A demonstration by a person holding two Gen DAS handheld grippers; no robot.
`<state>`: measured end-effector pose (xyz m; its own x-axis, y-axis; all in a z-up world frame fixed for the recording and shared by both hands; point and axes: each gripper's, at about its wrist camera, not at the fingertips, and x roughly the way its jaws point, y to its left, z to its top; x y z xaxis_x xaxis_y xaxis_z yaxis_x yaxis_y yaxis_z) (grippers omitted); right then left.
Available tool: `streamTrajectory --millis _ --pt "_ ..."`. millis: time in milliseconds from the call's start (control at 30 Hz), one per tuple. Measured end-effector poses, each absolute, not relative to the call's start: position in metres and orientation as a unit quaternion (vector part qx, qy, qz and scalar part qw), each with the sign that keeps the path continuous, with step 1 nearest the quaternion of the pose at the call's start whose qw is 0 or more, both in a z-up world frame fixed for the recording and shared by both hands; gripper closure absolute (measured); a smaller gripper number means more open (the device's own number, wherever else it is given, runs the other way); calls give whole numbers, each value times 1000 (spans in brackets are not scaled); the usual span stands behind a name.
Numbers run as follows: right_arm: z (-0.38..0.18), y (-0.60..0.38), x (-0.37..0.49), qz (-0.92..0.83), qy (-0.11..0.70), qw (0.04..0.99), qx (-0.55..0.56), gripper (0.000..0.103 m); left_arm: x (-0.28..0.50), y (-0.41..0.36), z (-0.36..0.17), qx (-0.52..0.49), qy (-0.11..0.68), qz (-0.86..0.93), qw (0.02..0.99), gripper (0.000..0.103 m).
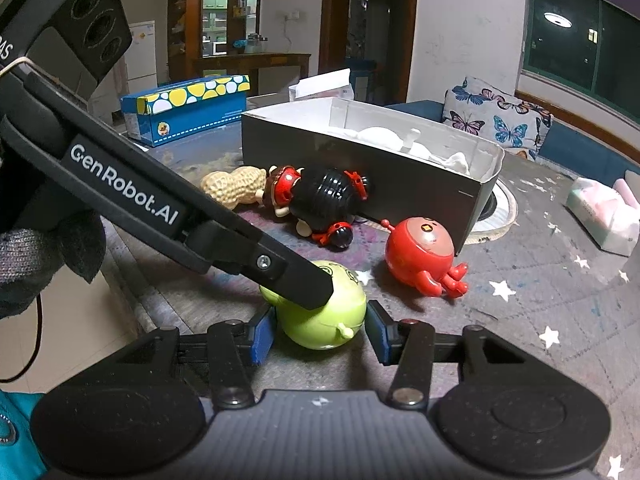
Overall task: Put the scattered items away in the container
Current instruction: 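Carry the green alien toy with the left gripper into the box and release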
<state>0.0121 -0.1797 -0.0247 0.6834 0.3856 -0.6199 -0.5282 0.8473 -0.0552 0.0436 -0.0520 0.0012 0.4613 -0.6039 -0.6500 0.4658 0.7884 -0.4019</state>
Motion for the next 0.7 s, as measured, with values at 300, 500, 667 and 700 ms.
streamTrajectory --millis 300,500,667,700 --pt "-26 -174 10 252 301 910 -137 54 45 -47 -1 -111 427 -300 846 63" --pt "-26 -173 10 251 300 910 -140 54 49 -44 0 -128 437 -298 839 64" --pt "-15 -172 10 250 283 915 -142 54 49 -43 14 -118 416 -303 849 64" --pt "-10 -173 12 248 276 918 -141 54 50 -43 20 -117 408 -305 853 64"
